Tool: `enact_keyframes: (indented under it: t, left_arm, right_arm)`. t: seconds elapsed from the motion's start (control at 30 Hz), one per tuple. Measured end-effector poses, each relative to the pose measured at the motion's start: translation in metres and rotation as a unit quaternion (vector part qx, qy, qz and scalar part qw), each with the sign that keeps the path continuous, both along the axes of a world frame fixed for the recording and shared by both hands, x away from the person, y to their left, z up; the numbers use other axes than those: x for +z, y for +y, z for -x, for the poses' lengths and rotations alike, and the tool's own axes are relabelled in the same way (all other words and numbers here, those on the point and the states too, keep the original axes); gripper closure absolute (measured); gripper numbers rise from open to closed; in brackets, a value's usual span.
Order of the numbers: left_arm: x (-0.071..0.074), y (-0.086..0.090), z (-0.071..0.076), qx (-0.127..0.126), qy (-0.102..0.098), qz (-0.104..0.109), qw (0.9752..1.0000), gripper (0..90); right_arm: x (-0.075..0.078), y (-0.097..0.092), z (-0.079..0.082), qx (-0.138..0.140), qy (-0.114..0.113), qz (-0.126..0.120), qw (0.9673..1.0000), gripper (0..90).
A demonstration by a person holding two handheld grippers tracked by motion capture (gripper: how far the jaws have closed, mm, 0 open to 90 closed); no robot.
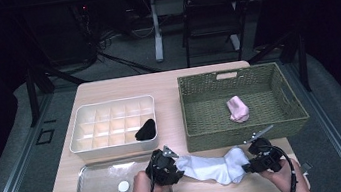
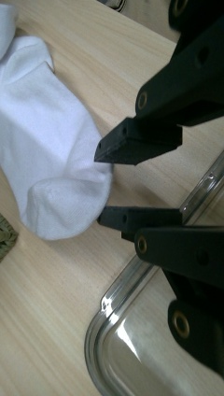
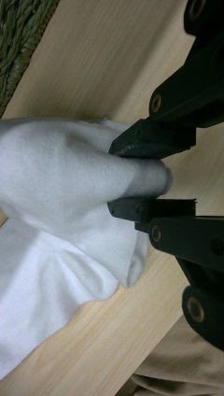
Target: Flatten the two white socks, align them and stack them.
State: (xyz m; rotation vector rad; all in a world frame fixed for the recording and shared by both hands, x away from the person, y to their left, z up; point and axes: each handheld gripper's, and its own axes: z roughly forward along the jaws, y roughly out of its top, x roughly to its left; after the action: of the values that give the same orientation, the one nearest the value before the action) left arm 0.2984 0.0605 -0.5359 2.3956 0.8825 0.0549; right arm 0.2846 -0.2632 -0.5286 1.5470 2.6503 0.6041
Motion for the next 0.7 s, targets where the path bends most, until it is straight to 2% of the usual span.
enact_keyframes:
  t: [0.17,0.2,0.23,0.27,0.33,0.4,0.43,0.47,0.5,0.57,0.67,0.7]
  left_arm:
    - [0.01,0.003,-0.002,0.011,-0.025,0.008,0.9996,52.3]
    - [0.01,0.003,-0.003,0.017,-0.038,0.005,0.9991,51.0]
    - [0.01,0.003,-0.003,0.017,-0.043,0.005,0.9989,50.2]
    - [0.009,0.002,-0.004,0.013,-0.047,0.008,0.9988,49.6]
    - [0.005,-0.002,-0.006,0.009,-0.05,-0.007,0.9987,49.4]
    - [-0.001,-0.006,-0.009,0.003,-0.044,-0.015,0.9989,51.1]
    - [-0.006,-0.009,-0.011,-0.003,-0.038,-0.019,0.9991,52.6]
    - [-0.007,-0.01,-0.011,-0.002,-0.038,-0.021,0.9991,54.9]
    - [-0.009,-0.011,-0.012,-0.003,-0.034,-0.026,0.9991,56.8]
    - [-0.014,-0.013,-0.014,-0.006,-0.03,-0.035,0.9989,62.6]
    - [-0.019,-0.016,-0.013,-0.016,-0.027,-0.056,0.9979,69.6]
    - [-0.02,-0.017,-0.013,-0.017,-0.026,-0.06,0.9977,71.8]
  right_arm:
    - [0.001,-0.001,-0.001,0.007,0.004,0.0,1.0,66.6]
    - [0.001,-0.001,-0.001,0.007,0.003,0.005,1.0,64.7]
    - [0.002,-0.001,-0.001,0.004,0.004,-0.004,1.0,62.7]
    - [0.003,-0.002,-0.001,0.004,0.002,-0.001,1.0,60.4]
    - [0.005,-0.003,-0.001,-0.004,-0.004,-0.001,1.0,56.0]
    - [0.007,-0.003,0.0,-0.014,-0.015,-0.015,0.9997,54.3]
    - [0.008,-0.004,0.0,-0.015,-0.02,-0.01,0.9996,53.8]
    - [0.01,-0.003,0.001,-0.016,-0.024,-0.015,0.9995,55.9]
    - [0.011,-0.003,0.001,-0.016,-0.029,-0.01,0.9994,58.2]
    - [0.011,0.002,0.003,-0.019,-0.052,-0.016,0.9984,68.9]
    - [0.01,0.006,0.003,-0.014,-0.057,0.009,0.9983,74.0]
    - [0.008,0.007,0.004,-0.018,-0.066,0.005,0.9976,75.4]
